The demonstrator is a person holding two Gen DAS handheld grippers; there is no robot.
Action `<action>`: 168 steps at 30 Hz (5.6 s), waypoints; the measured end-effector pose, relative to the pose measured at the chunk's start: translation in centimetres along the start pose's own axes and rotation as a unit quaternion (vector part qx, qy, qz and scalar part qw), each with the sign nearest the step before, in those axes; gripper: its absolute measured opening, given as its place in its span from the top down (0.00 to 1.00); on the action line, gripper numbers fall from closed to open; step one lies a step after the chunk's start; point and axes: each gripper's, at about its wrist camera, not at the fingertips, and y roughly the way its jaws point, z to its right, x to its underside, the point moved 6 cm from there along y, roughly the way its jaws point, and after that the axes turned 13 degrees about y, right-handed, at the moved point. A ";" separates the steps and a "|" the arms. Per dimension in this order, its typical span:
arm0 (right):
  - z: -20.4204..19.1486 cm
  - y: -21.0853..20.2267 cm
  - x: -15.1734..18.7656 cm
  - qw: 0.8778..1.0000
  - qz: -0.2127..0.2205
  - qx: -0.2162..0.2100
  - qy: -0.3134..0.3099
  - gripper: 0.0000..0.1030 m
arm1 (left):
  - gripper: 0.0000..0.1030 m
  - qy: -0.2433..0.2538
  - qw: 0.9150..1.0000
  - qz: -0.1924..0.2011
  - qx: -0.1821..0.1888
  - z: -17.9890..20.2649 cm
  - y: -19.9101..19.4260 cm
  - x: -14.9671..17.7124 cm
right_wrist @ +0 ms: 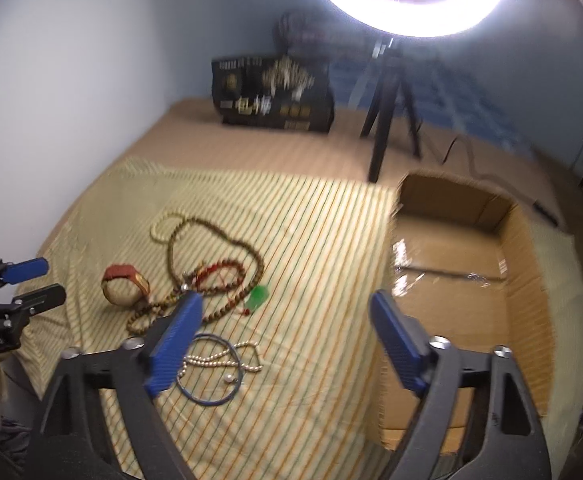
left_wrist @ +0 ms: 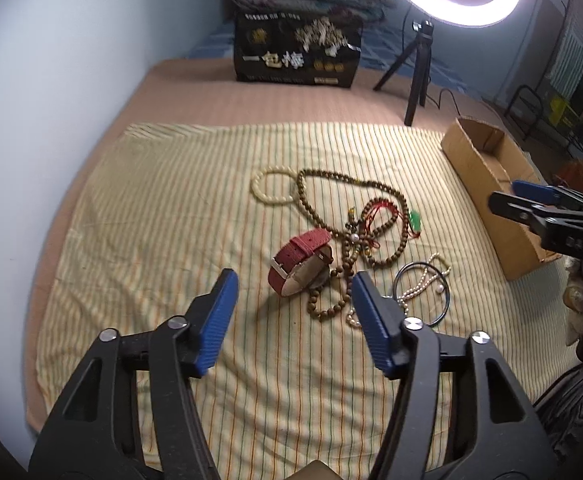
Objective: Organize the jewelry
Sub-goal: 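Grasp the red watch with the left tool while the right tool grasps the green jade pendant, then carry the red watch and green pendant into the cardboard box with both tools, then open both tools to release the watch and pendant, then withdraw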
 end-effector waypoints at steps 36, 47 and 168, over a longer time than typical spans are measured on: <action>-1.2 11.1 1.8 0.991 -0.131 0.007 0.004 0.72 | 0.71 0.073 0.995 -0.039 0.064 0.4 8.2 -0.5; -0.7 11.6 2.0 0.992 -0.122 0.016 -0.012 0.94 | 0.81 0.066 0.995 -0.039 0.067 0.4 8.2 -0.6; 18.9 -5.3 -1.5 0.985 0.026 0.091 0.145 0.67 | 0.63 0.134 0.980 0.094 0.115 23.8 3.6 -12.6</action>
